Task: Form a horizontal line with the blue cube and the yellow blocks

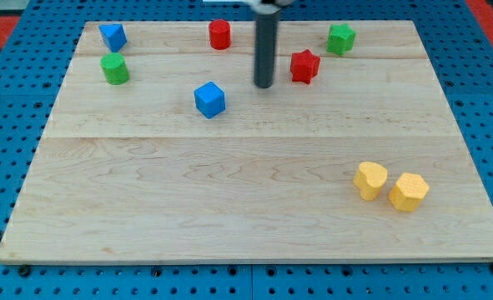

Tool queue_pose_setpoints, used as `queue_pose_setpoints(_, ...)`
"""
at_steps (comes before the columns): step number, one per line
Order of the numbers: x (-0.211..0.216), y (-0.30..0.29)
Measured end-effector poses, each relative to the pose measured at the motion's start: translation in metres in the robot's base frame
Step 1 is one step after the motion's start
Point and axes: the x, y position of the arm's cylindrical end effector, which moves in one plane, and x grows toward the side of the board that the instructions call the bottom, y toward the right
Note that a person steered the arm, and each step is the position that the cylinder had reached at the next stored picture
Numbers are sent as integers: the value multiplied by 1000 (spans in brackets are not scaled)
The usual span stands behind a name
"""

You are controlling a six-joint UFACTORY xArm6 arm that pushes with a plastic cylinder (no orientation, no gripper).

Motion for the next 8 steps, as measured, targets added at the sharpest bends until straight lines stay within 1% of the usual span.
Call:
queue_pose_setpoints(1, 38, -73)
queue_pose_setpoints(2, 48, -157)
queue_pose_setpoints(3, 50, -165)
queue_pose_setpoints(7, 47, -158)
queue_pose_setpoints(8, 31, -135)
